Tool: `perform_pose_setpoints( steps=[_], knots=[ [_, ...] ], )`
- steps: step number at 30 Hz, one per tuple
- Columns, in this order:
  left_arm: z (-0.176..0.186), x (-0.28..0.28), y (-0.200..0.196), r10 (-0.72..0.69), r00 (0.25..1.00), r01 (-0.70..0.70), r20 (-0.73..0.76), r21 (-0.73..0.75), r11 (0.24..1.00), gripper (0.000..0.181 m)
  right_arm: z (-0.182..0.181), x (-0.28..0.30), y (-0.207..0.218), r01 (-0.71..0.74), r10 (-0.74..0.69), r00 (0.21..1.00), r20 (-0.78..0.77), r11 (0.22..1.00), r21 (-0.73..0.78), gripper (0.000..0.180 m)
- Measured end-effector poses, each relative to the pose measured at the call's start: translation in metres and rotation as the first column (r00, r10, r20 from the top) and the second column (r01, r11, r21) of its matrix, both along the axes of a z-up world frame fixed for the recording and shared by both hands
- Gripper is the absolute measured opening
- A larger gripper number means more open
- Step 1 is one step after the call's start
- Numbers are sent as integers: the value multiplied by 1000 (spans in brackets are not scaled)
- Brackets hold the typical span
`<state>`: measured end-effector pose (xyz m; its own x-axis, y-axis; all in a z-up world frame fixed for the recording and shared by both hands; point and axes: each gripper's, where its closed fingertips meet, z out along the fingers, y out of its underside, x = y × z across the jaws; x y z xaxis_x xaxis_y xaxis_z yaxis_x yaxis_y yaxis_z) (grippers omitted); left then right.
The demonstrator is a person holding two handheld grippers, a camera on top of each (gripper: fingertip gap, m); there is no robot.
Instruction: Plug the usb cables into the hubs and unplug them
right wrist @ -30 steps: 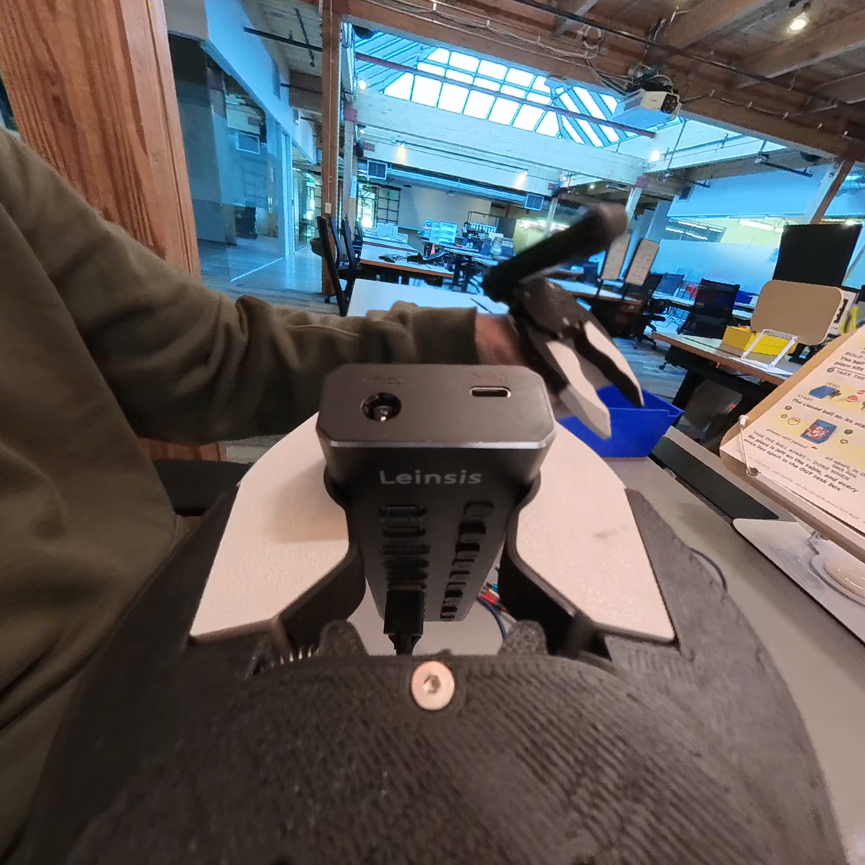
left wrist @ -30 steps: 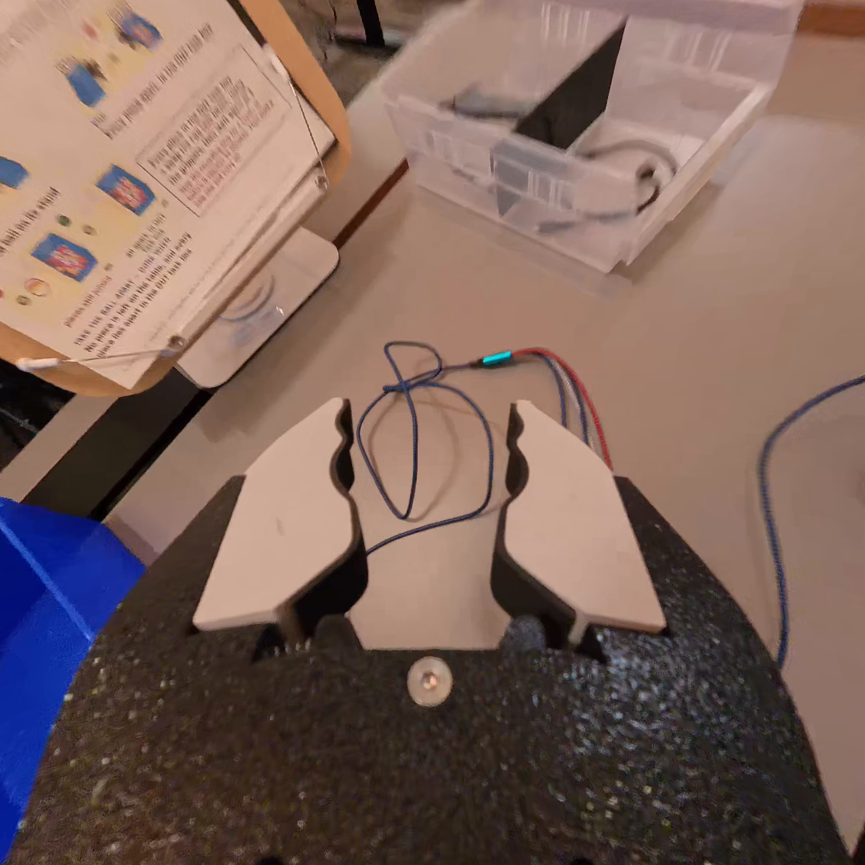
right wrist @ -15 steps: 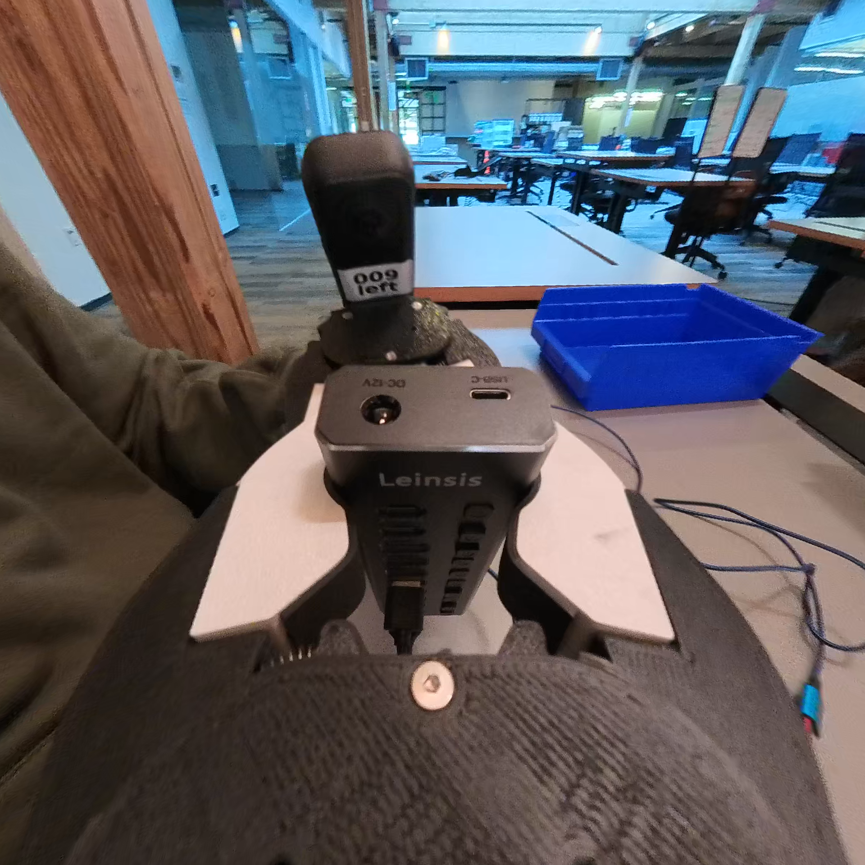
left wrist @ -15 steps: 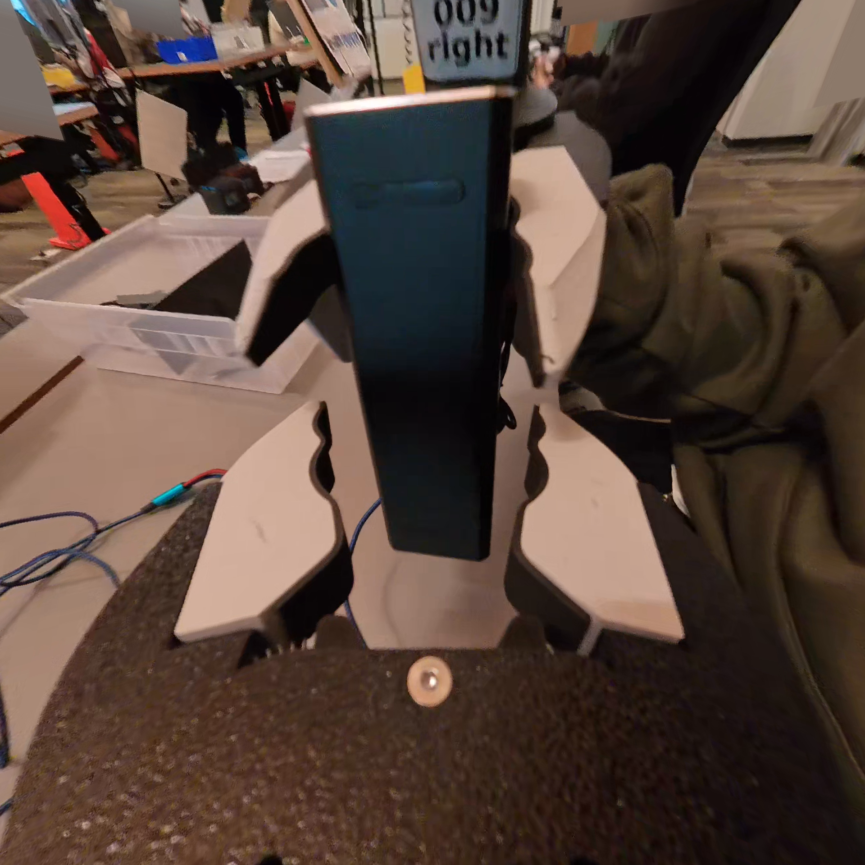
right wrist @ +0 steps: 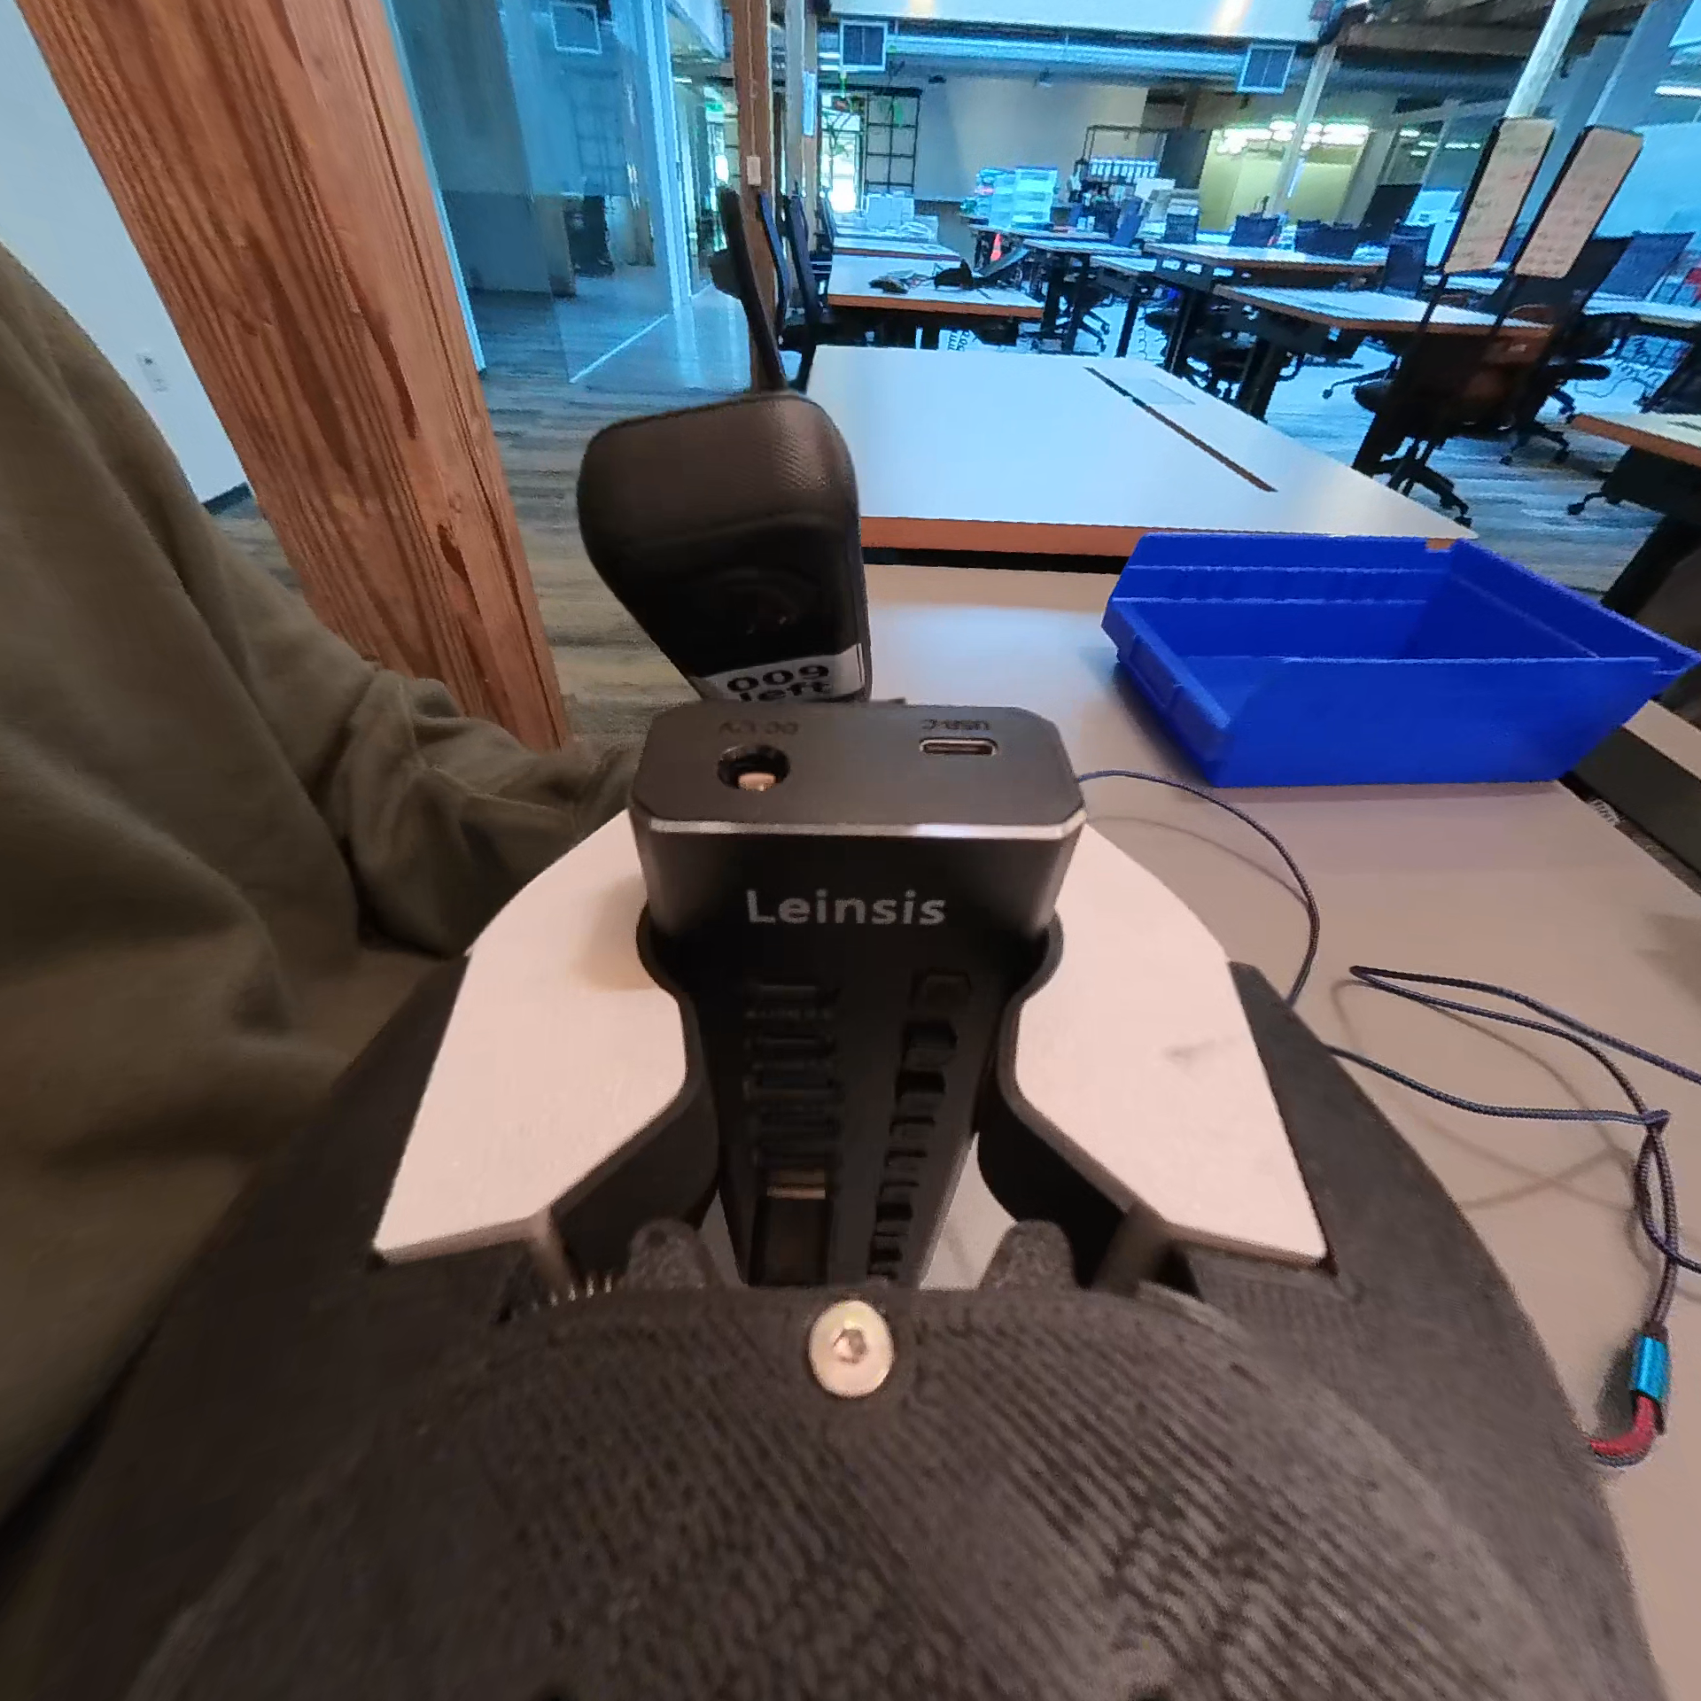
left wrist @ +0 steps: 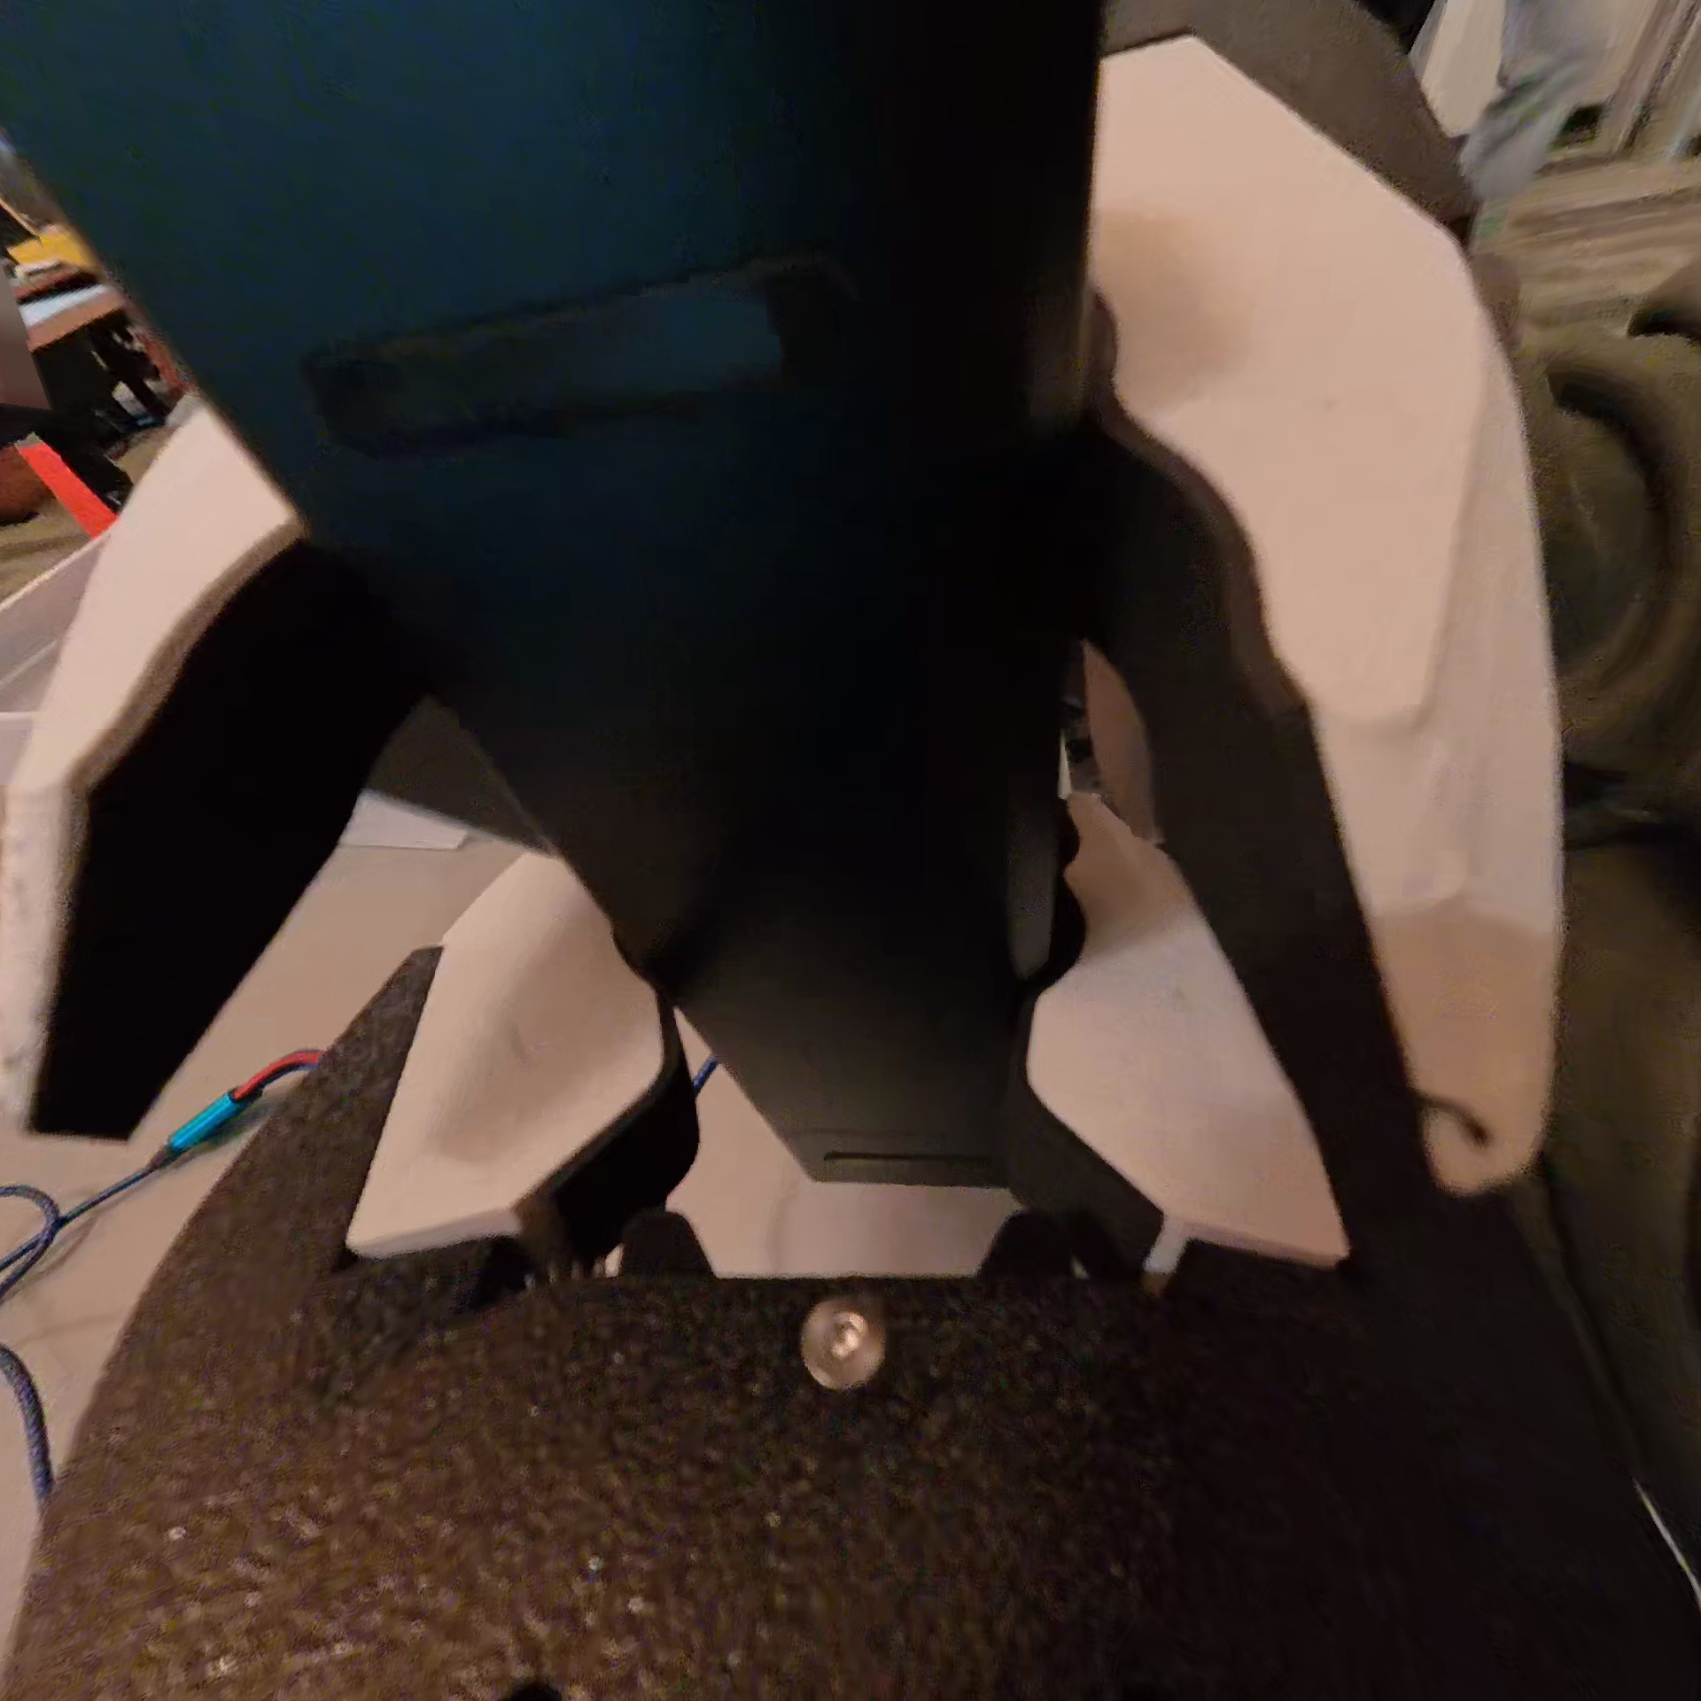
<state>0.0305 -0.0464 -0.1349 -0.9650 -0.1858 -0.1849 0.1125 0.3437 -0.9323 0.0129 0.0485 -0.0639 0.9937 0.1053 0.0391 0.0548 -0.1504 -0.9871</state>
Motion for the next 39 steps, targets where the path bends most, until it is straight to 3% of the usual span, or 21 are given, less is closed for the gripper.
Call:
perform_pose_setpoints(
  steps=[10,14,21,28,34,36,39],
  knots=[
    [-2,8,-3,71,997,-71,12,-45,997,74,-7,0,-2,-18,23,996,89,998,-57,72],
    [0,13,-4,90,994,-97,-62,-121,988,74,-2,15,-4,66,-63,993,101,998,-25,75],
    [8,25,21,105,992,-117,-69,-201,973,73,40,32,-35,117,-126,992,24,967,226,59],
    [15,42,69,160,984,-173,-72,-253,952,73,24,54,-52,230,-236,971,24,960,163,56],
    [22,36,86,94,992,-116,-80,-335,935,73,12,44,-16,181,-184,982,44,981,65,56],
    [23,33,89,69,995,-88,-66,-352,932,73,7,39,-2,167,-168,980,105,986,19,46],
    [22,28,93,47,998,-59,-43,-340,939,74,-12,38,13,164,-148,974,170,983,-82,48]
  ],
)
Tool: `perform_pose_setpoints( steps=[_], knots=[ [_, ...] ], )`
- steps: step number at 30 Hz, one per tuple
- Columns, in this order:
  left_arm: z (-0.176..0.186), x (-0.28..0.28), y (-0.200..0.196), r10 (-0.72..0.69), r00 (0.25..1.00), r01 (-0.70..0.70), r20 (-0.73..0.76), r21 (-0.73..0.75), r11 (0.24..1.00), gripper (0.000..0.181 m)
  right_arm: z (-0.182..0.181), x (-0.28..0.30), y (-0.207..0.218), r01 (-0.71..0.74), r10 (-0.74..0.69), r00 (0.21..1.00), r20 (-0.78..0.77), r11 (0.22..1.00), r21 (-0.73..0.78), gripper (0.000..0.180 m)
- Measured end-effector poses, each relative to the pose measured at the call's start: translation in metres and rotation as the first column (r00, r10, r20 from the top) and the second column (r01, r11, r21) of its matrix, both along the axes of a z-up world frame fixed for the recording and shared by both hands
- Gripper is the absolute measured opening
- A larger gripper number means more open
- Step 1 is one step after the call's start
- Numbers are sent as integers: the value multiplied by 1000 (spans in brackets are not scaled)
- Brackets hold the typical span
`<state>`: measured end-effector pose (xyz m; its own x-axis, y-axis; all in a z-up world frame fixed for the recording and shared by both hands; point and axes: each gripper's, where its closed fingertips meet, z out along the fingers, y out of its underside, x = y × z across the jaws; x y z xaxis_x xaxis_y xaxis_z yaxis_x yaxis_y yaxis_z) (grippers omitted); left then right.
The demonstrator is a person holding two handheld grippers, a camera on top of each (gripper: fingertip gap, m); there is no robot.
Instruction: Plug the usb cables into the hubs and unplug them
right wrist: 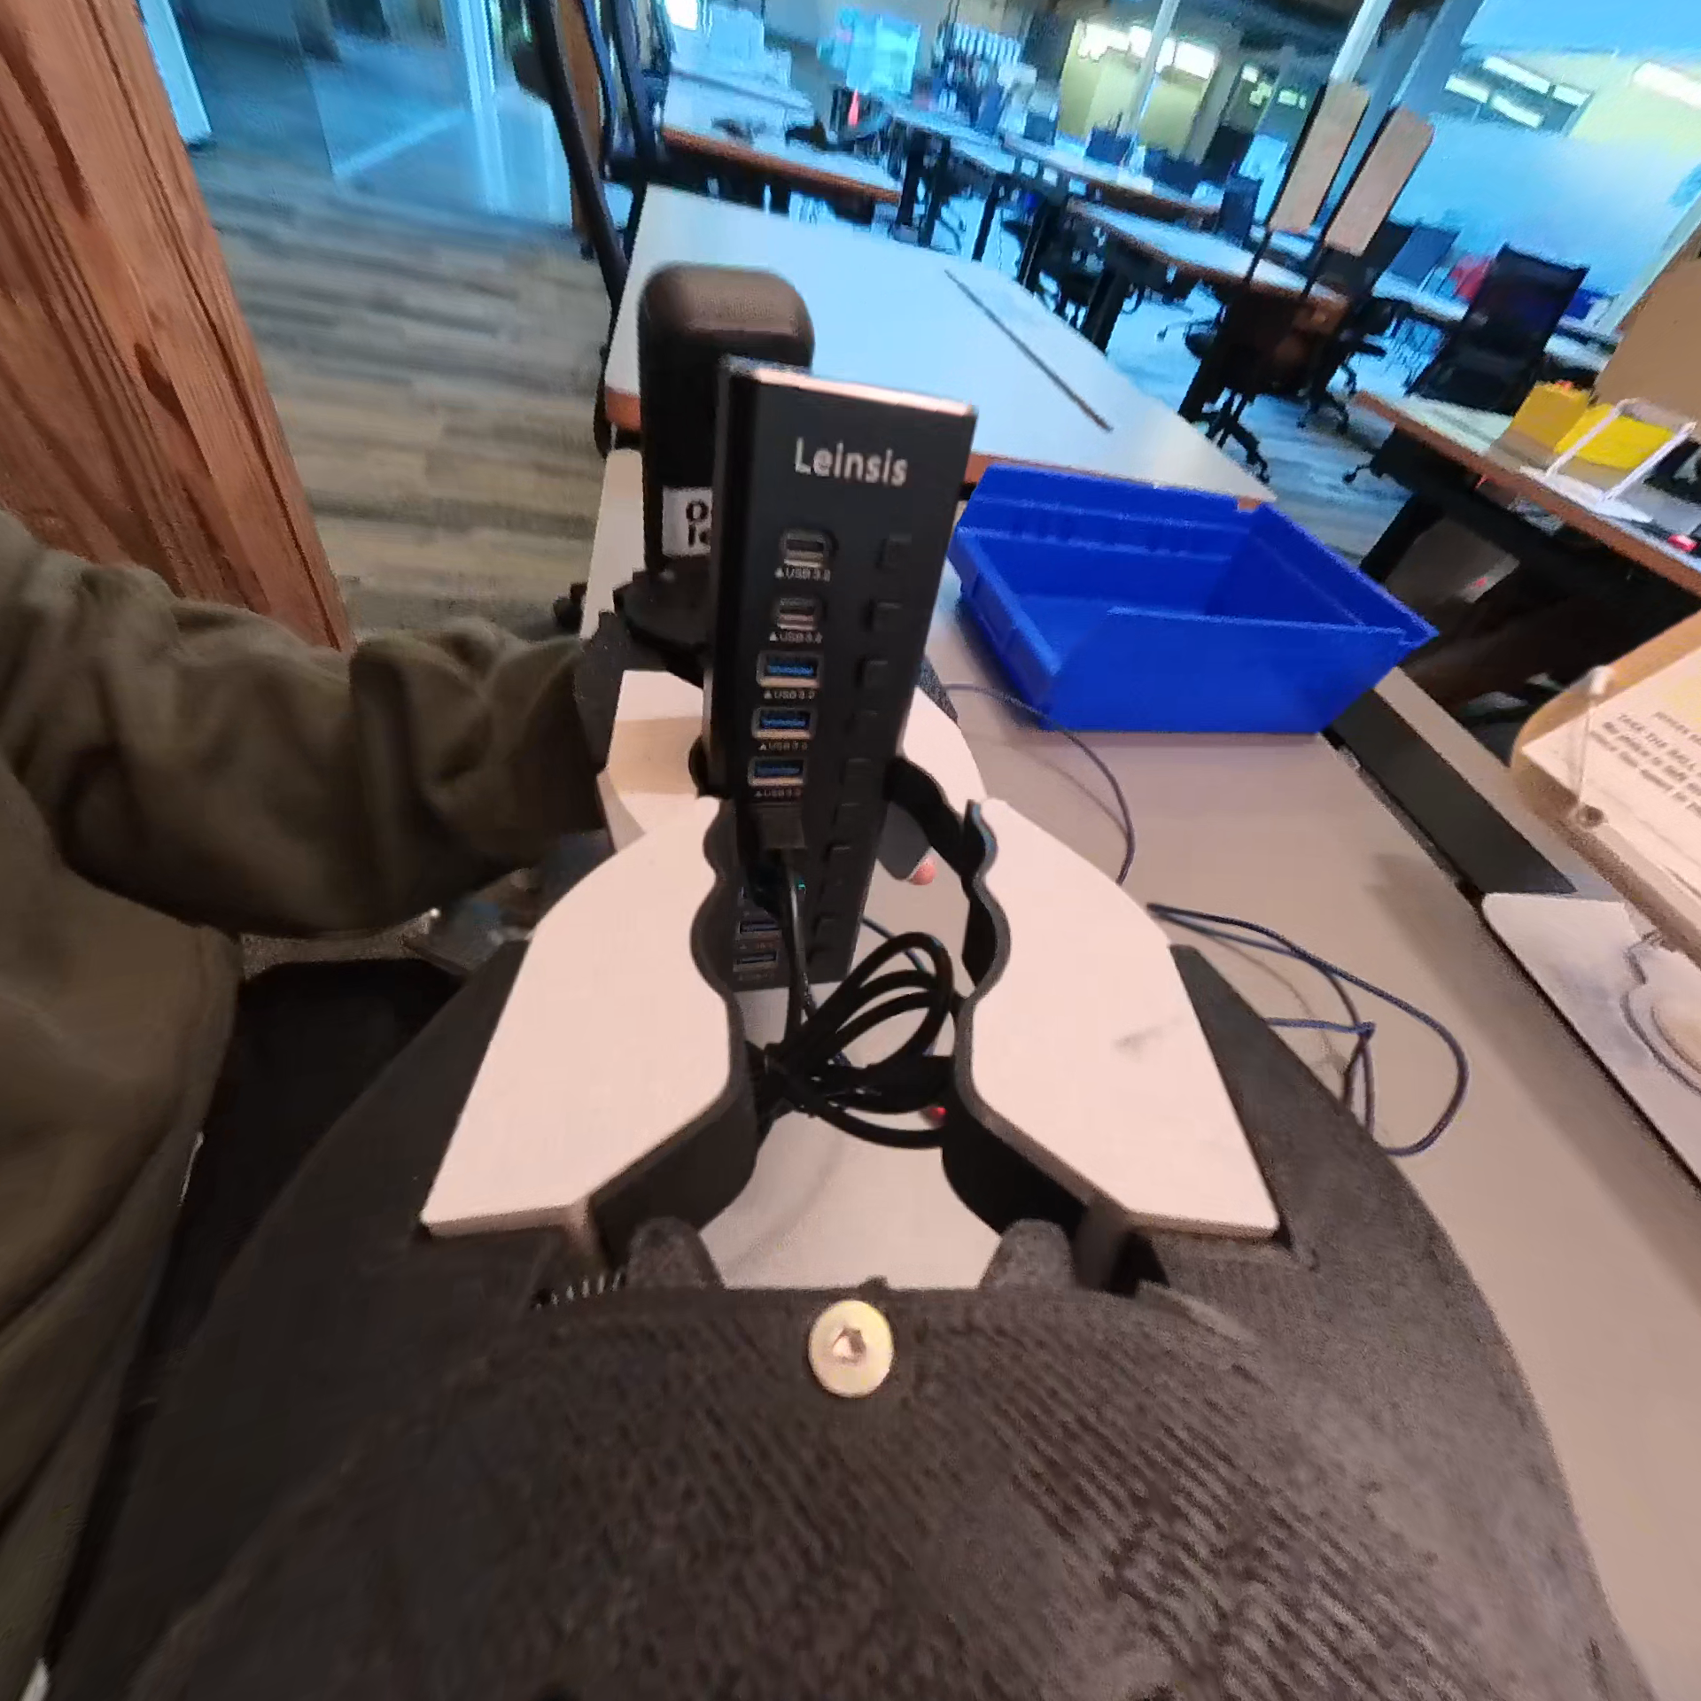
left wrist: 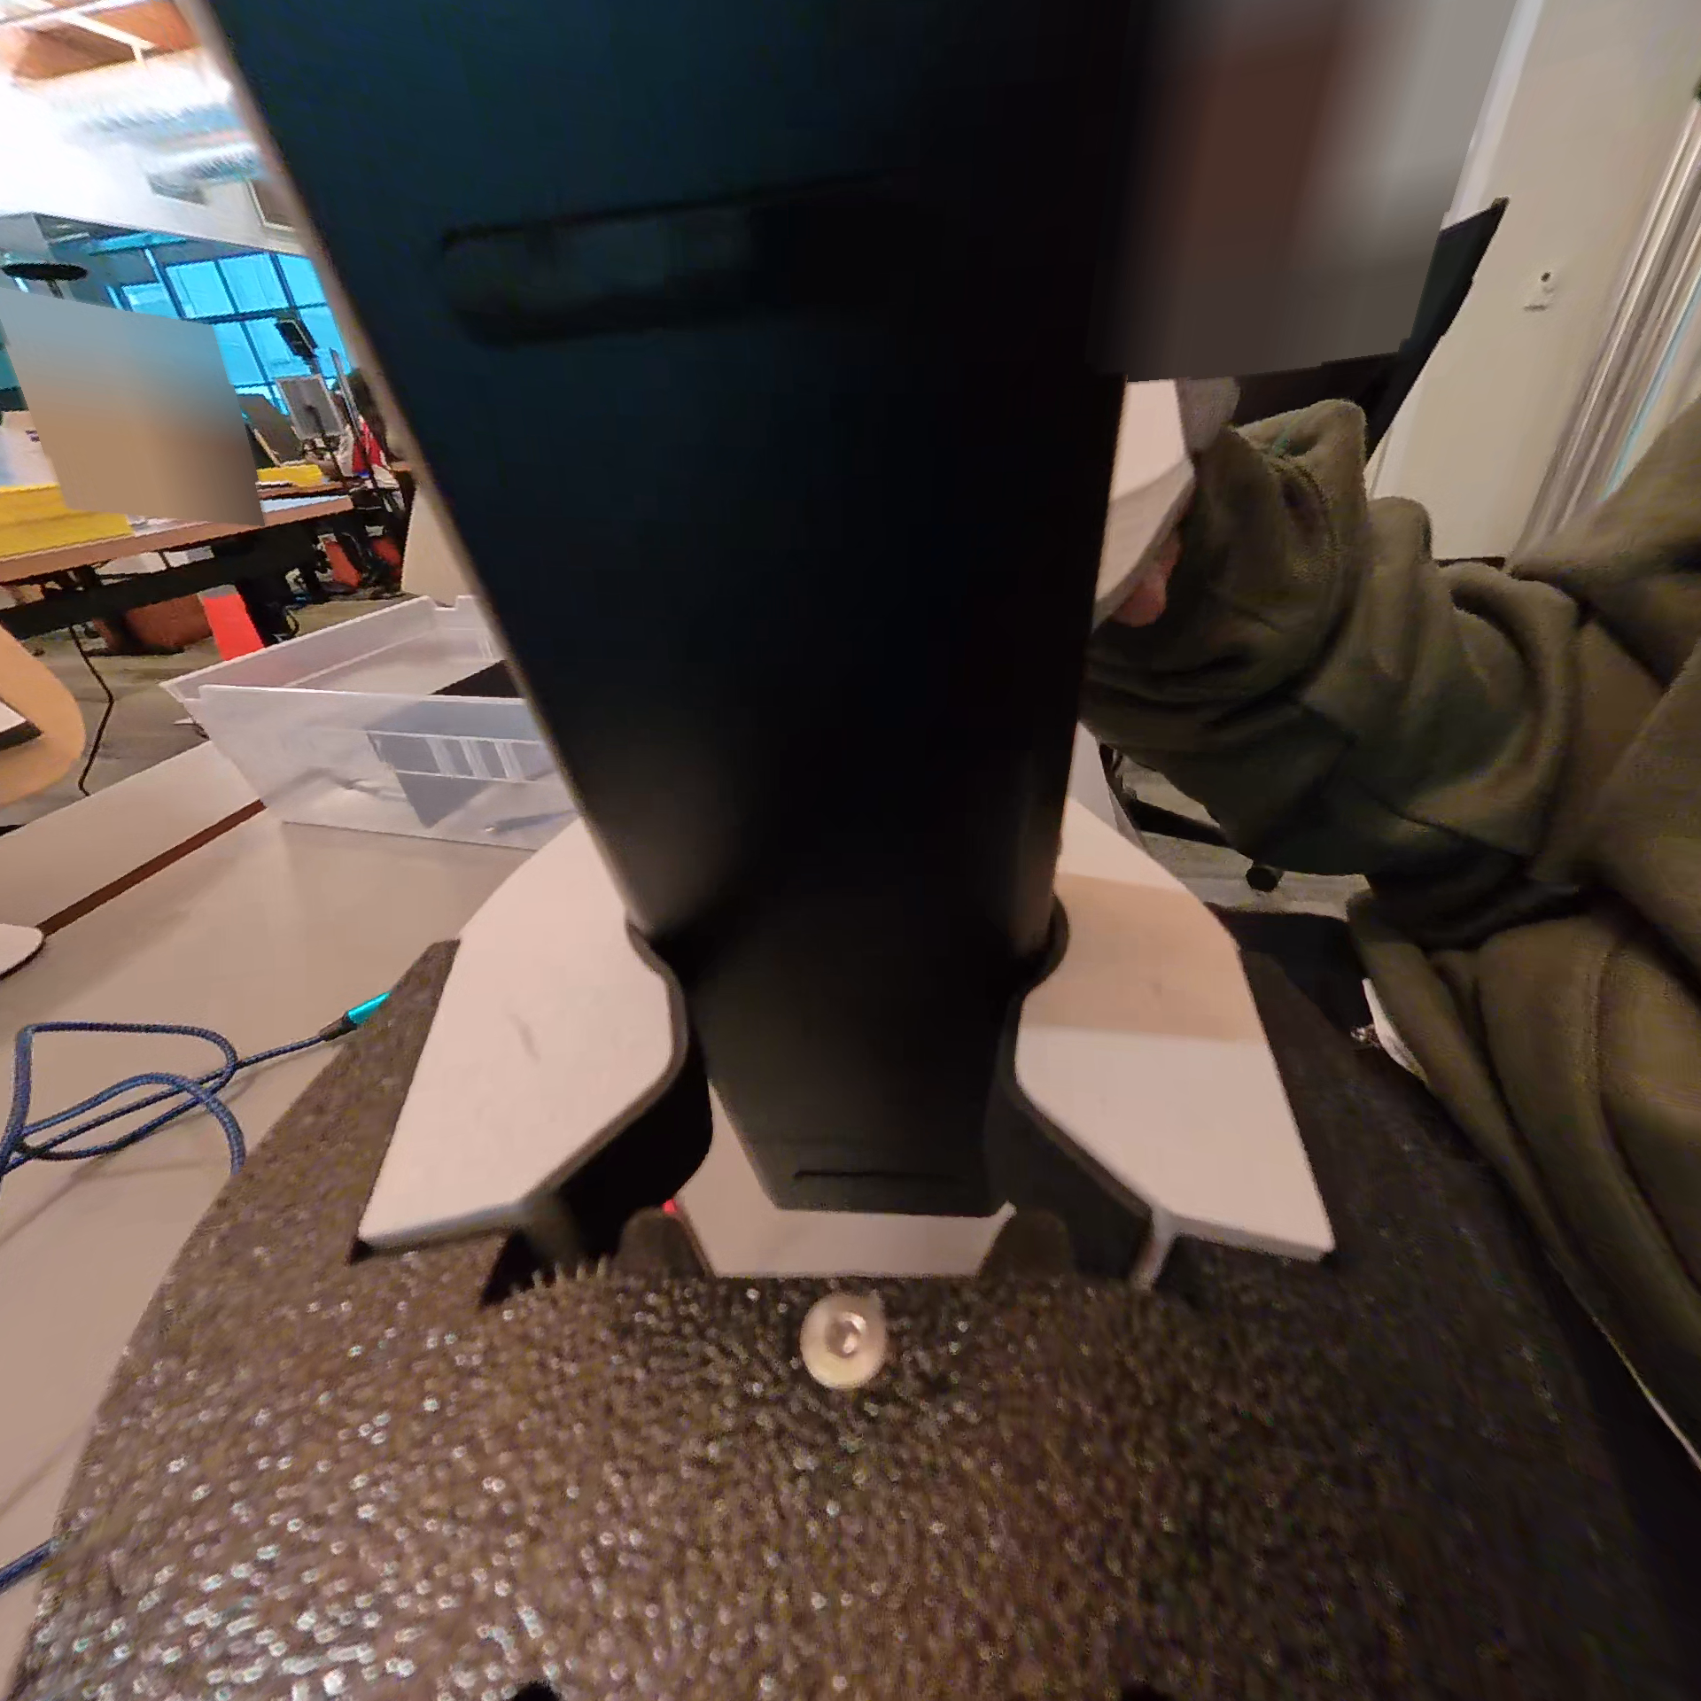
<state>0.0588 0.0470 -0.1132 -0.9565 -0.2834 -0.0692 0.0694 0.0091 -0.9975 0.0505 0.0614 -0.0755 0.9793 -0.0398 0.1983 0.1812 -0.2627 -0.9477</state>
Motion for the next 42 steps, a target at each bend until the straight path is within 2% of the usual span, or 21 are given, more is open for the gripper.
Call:
perform_pose_setpoints(
  steps=[4,6,8,12,17,19,20,22,23,24,26,29,31,35,42],
  knots=[
    [0,-4,1,-24,1000,24,0,2,1000,73,-21,1,7,-14,7,996,-85,997,-75,46],
    [1,-6,1,-34,999,34,3,0,999,73,-29,-2,6,-45,36,995,-96,994,-96,38],
    [0,-7,0,-40,999,40,-3,10,999,74,-30,-4,7,-63,56,995,-88,995,-77,28],
    [-4,-8,-4,-52,999,52,-11,19,998,75,-34,-11,8,-111,104,987,-120,993,-51,23],
    [-9,-9,-7,-56,998,55,6,58,997,74,-39,-15,5,-134,123,979,-160,989,-62,28],
    [-10,-7,-9,-39,999,38,10,68,997,74,-25,-1,-2,-47,46,986,-157,999,-3,32],
    [-12,-5,-8,-24,1000,24,7,77,997,74,-4,12,-10,35,-20,986,-163,995,89,32],
    [-17,0,-6,-5,1000,6,-13,85,996,74,33,14,-27,52,3,977,-214,967,249,27],
    [-19,2,-4,3,1000,-1,-26,82,997,73,42,11,-31,37,23,977,-213,961,273,23],
    [-21,4,-3,5,999,-2,-37,79,997,73,40,11,-30,38,11,982,-191,966,254,22],
    [-21,4,-4,-8,999,11,-45,65,998,73,14,7,-22,13,2,992,-126,993,118,23],
    [-19,0,-9,-42,998,44,-42,43,998,73,-27,1,-4,-36,32,987,-155,999,-28,32],
    [-21,-2,-10,-48,998,50,-43,45,998,73,-41,-1,4,-63,52,985,-164,996,-64,28],
    [-24,0,-7,-35,998,37,-42,49,998,73,-52,-5,12,-96,80,983,-164,991,-96,22],
    [-25,0,-6,-39,999,41,-33,53,998,73,-54,-8,13,-125,113,974,-194,991,-52,17]
  ],
)
